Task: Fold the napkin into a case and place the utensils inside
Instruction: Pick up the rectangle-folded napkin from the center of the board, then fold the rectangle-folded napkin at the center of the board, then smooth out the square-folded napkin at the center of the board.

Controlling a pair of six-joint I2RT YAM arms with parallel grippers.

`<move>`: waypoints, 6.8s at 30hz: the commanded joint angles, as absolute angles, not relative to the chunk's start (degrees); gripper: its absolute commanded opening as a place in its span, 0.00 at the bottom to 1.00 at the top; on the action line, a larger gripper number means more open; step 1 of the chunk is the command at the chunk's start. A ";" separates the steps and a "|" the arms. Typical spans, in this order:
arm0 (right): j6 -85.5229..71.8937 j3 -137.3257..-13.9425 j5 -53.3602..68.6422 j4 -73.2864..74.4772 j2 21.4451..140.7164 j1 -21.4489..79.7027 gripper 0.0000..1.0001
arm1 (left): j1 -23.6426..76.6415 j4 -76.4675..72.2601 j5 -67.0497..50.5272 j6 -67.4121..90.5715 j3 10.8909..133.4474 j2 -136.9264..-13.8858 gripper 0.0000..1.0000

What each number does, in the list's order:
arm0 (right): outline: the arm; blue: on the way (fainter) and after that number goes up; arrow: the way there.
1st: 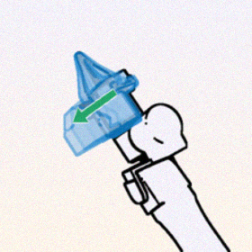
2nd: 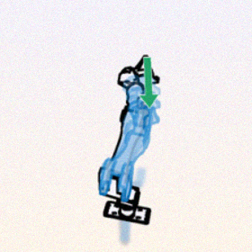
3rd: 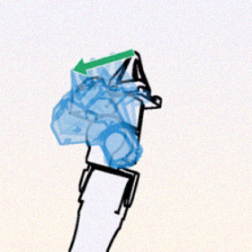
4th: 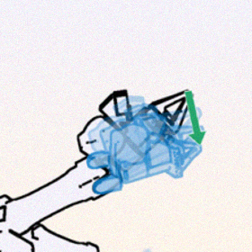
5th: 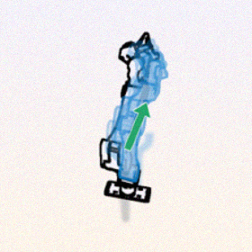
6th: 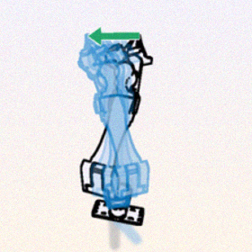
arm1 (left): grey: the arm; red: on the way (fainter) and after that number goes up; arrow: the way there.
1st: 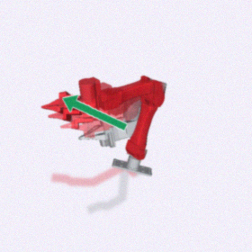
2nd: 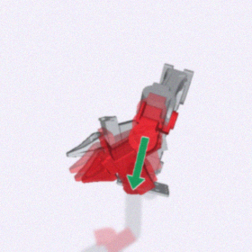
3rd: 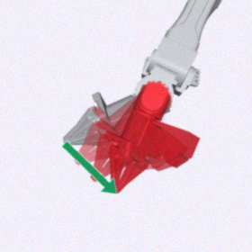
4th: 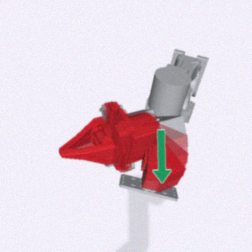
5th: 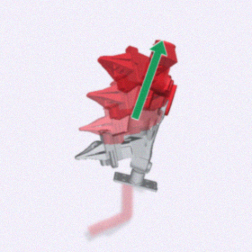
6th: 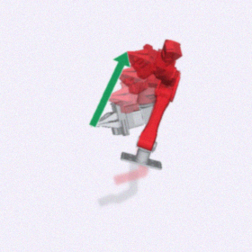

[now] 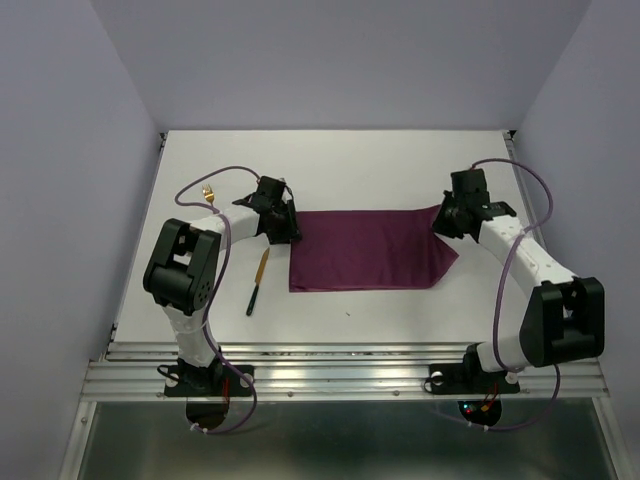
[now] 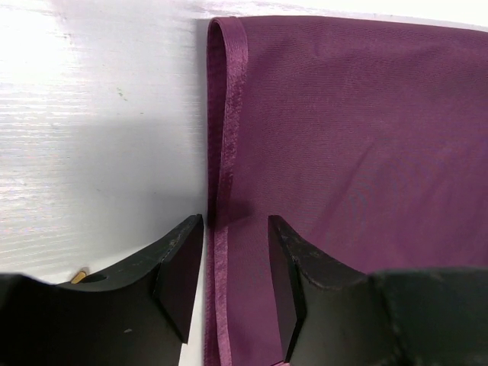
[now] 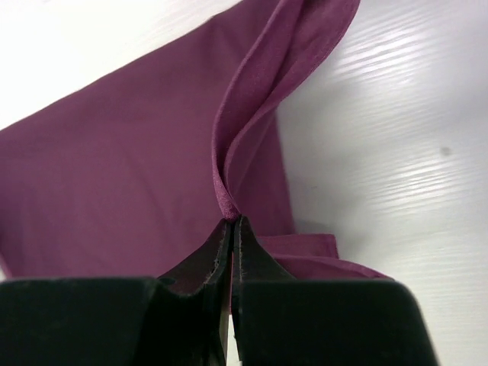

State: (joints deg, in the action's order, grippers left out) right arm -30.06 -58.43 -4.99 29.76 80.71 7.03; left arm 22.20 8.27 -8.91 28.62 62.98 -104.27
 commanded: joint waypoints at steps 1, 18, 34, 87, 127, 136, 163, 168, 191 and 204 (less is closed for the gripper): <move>-35.15 -62.05 -5.62 30.59 80.15 12.03 0.01 | 22.94 9.05 -10.19 28.57 61.79 -105.29 0.51; -40.61 -77.32 -6.77 26.54 96.23 34.71 0.01 | 23.12 8.70 -11.95 29.27 62.31 -106.79 0.49; -42.63 -89.91 -1.32 24.00 112.24 41.75 0.01 | 23.03 11.24 -10.11 29.88 62.31 -103.98 0.48; -43.24 -97.55 -0.97 26.89 119.97 45.79 0.01 | 20.30 5.63 -14.59 30.06 53.79 -103.45 0.00; -42.00 -75.28 -11.43 23.12 98.46 41.06 0.50 | 19.51 9.49 -10.64 30.06 54.23 -98.36 0.00; -42.46 -67.84 -4.83 21.26 98.96 42.18 0.15 | 19.42 10.20 -11.07 29.44 52.21 -96.06 0.00; -38.06 -81.03 2.46 18.28 113.11 49.31 0.10 | 19.16 13.18 -7.66 31.29 50.01 -92.11 0.00; -35.43 -83.59 4.04 15.48 112.51 50.63 0.10 | 17.67 21.35 -0.71 31.90 53.70 -90.01 0.00; -36.21 -69.16 -1.05 18.28 100.45 24.70 0.07 | 20.74 20.91 -5.81 29.18 85.85 -109.59 0.00; -34.10 -81.91 -2.11 18.90 115.66 19.42 0.07 | 20.30 21.10 -6.15 29.18 93.52 -123.84 0.00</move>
State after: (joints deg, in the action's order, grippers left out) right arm -35.33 -78.02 -1.28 19.07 113.12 20.47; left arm 20.51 20.45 -6.00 30.00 92.29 -122.91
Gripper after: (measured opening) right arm 0.072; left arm 0.017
